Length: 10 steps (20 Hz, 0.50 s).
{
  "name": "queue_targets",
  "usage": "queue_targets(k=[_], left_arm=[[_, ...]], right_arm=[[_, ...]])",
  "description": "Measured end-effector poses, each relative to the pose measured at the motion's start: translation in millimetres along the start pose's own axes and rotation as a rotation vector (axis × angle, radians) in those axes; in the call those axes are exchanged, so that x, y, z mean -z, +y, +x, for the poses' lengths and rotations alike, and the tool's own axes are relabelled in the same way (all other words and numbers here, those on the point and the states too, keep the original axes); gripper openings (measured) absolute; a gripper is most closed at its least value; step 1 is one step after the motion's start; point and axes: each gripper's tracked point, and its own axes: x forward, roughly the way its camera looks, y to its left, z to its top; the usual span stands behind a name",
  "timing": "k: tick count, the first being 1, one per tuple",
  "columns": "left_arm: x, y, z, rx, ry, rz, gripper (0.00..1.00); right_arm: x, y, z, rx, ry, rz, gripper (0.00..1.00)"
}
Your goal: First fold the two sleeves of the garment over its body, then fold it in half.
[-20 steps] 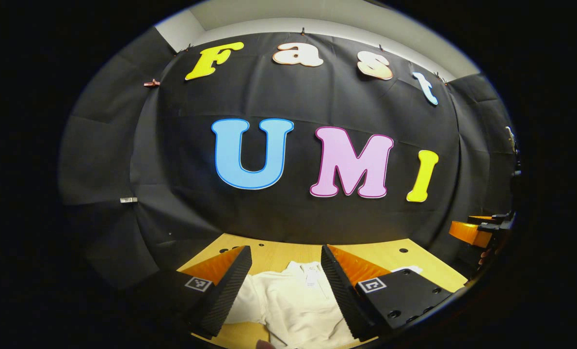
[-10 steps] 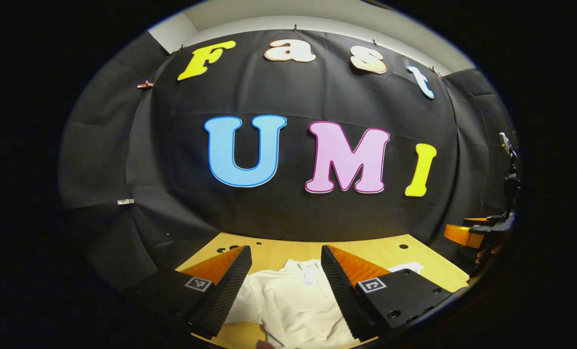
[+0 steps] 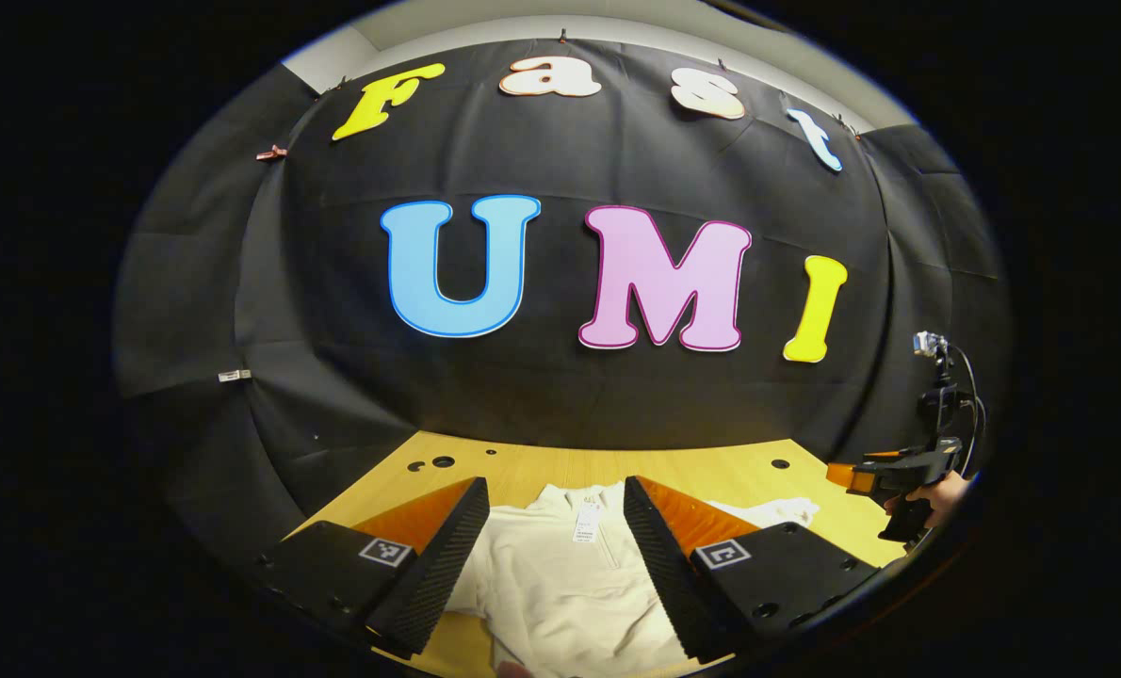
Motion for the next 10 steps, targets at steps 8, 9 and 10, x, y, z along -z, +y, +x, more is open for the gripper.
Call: queue_targets(k=[8,9,10], left_arm=[[22,-8,13,-0.059,0.058,-0.006,0.94],[25,-8,14,-0.062,0.063,-0.002,0.94],[26,-9,15,-0.063,0.067,0.002,0.94]], right_arm=[[73,-56,104,0.065,0.178,-0.001,0.98],[81,-59,113,0.064,0.195,-0.003,0.98],[90,-59,120,0.062,0.215,-0.003,0.98]])
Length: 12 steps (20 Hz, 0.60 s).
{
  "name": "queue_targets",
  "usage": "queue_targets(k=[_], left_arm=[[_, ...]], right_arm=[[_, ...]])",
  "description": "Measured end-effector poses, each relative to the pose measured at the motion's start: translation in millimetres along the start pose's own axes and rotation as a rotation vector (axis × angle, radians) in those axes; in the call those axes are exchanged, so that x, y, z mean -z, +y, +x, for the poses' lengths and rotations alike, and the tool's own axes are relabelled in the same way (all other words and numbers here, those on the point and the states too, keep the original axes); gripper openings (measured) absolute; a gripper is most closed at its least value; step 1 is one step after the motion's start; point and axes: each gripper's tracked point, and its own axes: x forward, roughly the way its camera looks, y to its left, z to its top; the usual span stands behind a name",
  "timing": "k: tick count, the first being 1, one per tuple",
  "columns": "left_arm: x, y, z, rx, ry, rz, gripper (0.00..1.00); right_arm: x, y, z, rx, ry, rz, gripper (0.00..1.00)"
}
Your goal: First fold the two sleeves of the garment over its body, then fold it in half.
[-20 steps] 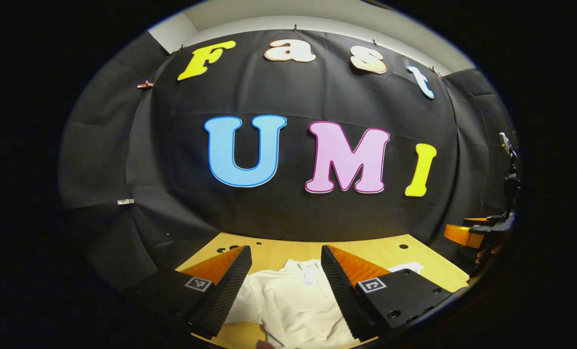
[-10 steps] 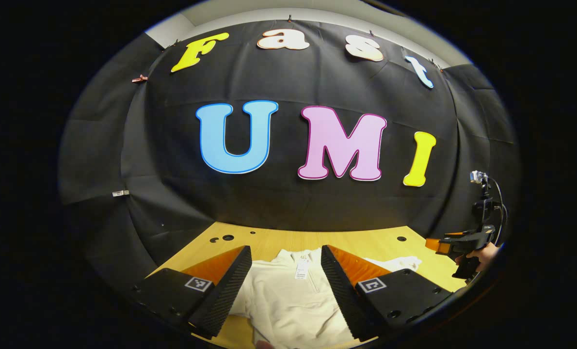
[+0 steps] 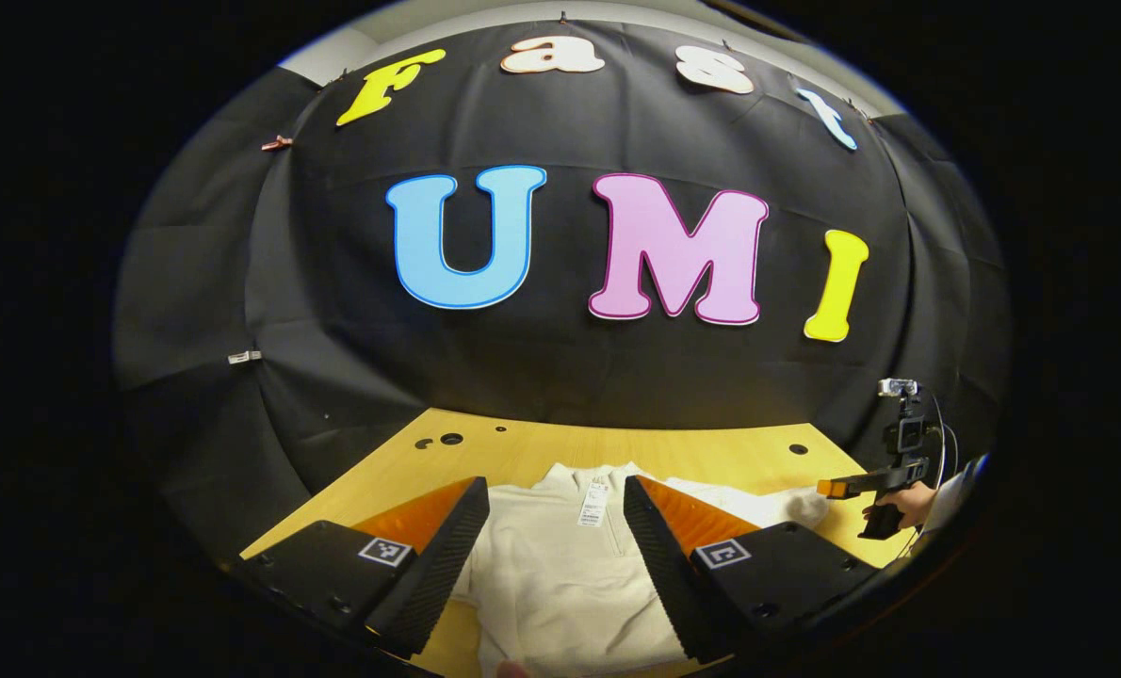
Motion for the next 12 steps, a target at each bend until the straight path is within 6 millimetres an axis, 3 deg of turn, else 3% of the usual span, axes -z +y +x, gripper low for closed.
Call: queue_targets(k=[3,7,8,9,11,12], left_arm=[[4,2,2,-0.012,0.012,0.0,0.93],[10,7,3,-0.029,0.029,-0.002,0.94],[10,9,2,-0.031,0.031,-0.001,0.94],[12,10,3,-0.034,0.032,0.001,0.94],[13,15,1,-0.039,0.036,0.004,0.94],[14,17,1,-0.042,0.037,0.005,0.94]], right_arm=[[14,-6,21,0.012,0.051,0.008,0.99],[35,-7,32,0.021,0.125,0.035,0.99],[31,-5,36,0.009,0.086,0.022,0.98],[35,1,36,-0.011,0.1,0.007,0.93],[34,6,35,-0.037,0.093,0.005,0.67],[31,4,35,-0.019,0.088,0.029,0.45]])
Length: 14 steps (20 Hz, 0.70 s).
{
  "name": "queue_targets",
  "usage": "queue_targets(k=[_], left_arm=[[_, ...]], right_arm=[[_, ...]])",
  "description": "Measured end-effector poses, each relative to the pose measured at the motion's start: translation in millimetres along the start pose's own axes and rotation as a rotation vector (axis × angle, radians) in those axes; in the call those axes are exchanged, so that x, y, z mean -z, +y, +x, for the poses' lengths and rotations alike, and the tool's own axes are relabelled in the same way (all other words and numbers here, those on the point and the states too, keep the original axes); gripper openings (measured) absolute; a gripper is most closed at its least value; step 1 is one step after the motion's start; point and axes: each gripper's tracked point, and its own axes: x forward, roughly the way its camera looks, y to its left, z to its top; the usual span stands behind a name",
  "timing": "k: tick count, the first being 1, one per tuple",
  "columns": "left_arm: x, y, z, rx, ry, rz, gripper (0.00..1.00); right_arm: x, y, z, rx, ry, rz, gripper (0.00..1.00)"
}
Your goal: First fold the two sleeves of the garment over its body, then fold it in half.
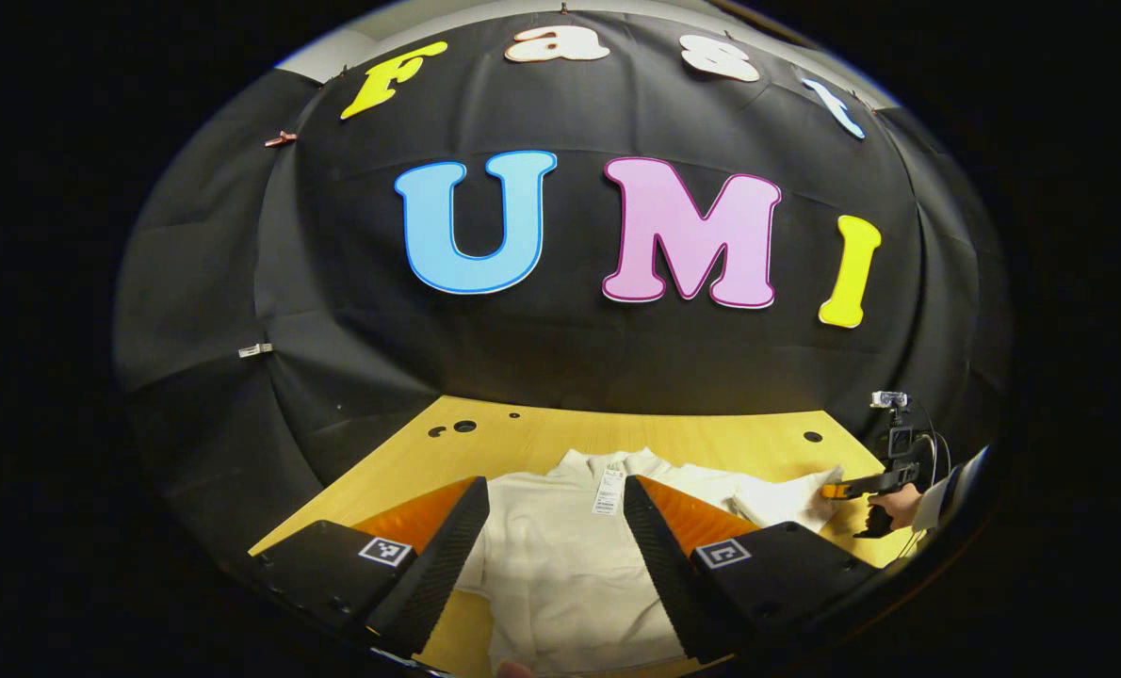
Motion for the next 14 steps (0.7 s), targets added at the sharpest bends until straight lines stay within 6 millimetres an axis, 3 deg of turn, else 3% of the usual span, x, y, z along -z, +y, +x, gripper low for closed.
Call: queue_targets(k=[1,3,9,14], left_arm=[[1,2,0,-0.001,0.003,0.001,0.94],[1,7,-2,-0.003,-0.001,0.0,0.94],[8,28,-2,0.005,0.011,-0.056,0.93],[-1,47,-6,0.019,-0.019,-0.083,0.94]], right_arm=[[3,2,1,0.008,0.014,0.021,0.22],[3,11,-10,-0.01,0.03,0.052,0.12],[-51,75,-78,-0.145,-0.143,0.074,0.11],[-65,150,-141,-0.253,-0.219,-0.032,0.11]])
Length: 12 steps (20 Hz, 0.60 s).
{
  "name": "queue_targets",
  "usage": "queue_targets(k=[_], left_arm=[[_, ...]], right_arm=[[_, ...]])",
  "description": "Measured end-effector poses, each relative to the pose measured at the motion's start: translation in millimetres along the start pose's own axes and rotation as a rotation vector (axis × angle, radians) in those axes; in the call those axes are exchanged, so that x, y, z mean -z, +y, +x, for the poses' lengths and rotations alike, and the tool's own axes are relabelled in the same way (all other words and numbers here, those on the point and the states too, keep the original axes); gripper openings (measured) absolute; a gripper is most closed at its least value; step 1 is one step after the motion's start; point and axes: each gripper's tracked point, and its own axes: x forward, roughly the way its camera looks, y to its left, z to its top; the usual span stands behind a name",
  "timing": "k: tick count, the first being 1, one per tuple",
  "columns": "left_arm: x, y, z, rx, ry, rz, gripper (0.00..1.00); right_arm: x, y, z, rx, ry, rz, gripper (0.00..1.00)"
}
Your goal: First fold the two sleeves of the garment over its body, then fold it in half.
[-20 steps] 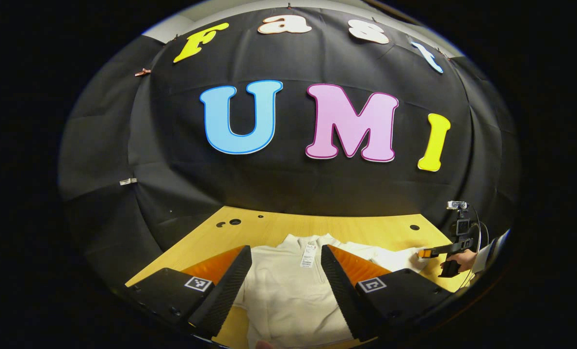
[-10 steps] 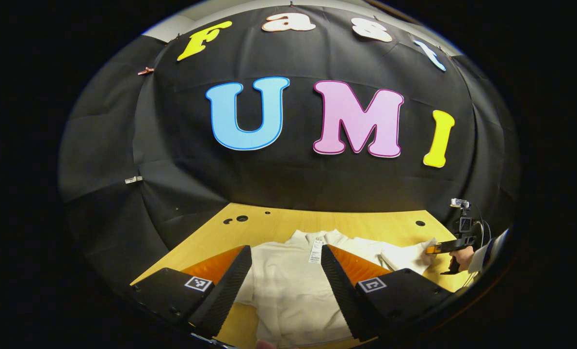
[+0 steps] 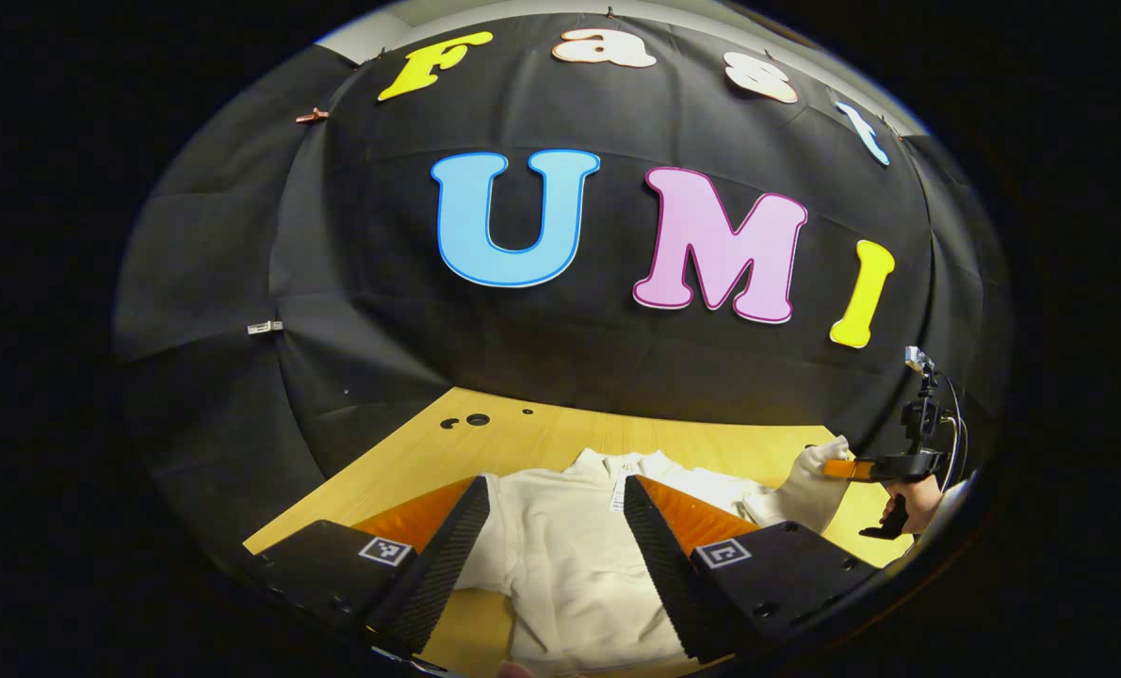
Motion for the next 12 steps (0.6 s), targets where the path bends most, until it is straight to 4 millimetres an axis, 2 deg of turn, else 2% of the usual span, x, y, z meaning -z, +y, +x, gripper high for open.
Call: queue_targets(k=[3,7,12], left_arm=[[-3,12,-6,0.005,-0.012,-0.001,0.94],[-5,30,-14,0.012,-0.022,-0.006,0.93],[-2,56,-26,0.008,-0.02,-0.005,0.93]], right_arm=[[0,50,-16,-0.055,-0.01,-0.018,0.11],[9,118,-27,-0.129,-0.002,-0.027,0.11],[28,199,-23,-0.207,0.02,-0.049,0.11]])
